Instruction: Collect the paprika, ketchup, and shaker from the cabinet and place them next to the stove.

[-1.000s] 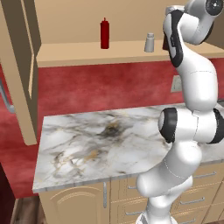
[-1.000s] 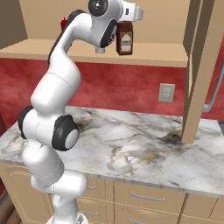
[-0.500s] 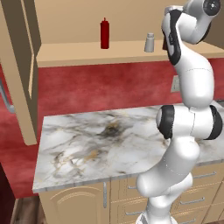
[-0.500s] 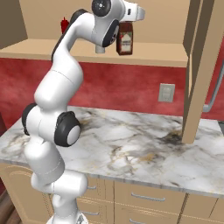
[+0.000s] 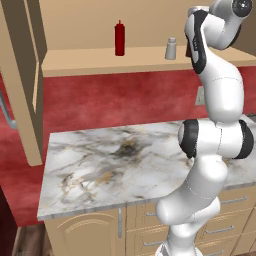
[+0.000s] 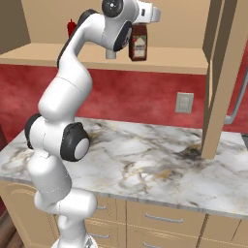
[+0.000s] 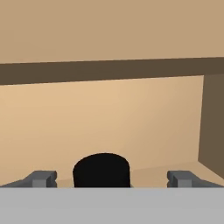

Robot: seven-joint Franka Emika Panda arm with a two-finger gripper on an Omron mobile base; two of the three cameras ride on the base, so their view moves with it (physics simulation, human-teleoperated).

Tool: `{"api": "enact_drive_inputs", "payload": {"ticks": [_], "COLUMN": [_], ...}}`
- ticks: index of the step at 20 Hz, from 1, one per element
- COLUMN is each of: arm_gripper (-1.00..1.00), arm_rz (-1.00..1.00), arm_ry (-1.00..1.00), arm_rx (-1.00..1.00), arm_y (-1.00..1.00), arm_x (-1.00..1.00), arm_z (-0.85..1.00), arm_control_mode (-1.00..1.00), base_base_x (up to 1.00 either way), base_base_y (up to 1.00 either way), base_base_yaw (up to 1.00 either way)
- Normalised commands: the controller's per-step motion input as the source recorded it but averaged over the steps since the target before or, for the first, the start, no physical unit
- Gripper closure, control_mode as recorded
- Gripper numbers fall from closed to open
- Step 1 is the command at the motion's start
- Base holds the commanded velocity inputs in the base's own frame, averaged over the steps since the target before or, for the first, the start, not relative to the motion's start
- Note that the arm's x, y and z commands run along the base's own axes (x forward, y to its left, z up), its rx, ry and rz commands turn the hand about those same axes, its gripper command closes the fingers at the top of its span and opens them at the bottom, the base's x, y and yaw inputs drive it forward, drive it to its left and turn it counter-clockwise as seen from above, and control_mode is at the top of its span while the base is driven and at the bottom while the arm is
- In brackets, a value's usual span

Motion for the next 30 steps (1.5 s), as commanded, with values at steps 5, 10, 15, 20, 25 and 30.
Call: {"api": "enact_drive_inputs", "payload": {"ticks": [5, 10, 15, 20, 25, 30], "arm_gripper": [-1.00, -1.00, -1.00, -1.00, -1.00, -1.00], "arm_rz": [0.00, 0.01, 0.00, 0.01, 0.02, 0.03], "arm_ry": [0.02, 0.03, 0.01, 0.00, 0.00, 0.00], "arm_rx": [-0.02, -0.04, -0.03, -0.01, 0.00, 0.00], "arm_y": [0.00, 0.00, 0.00, 0.00, 0.00, 0.00], "arm_x": [0.11, 0.14, 0.04, 0.00, 0.00, 0.00], "arm_z": [-0.07, -0.11, -0.06, 0.00, 0.00, 0.00], "arm_control_mode": [-1.00, -1.00, -1.00, -1.00, -1.00, -1.00], "base_base_x": [0.00, 0.00, 0.00, 0.00, 0.00, 0.00], "base_base_y": [0.00, 0.00, 0.00, 0.00, 0.00, 0.00], "base_base_yaw": [0.00, 0.00, 0.00, 0.00, 0.00, 0.00]}}
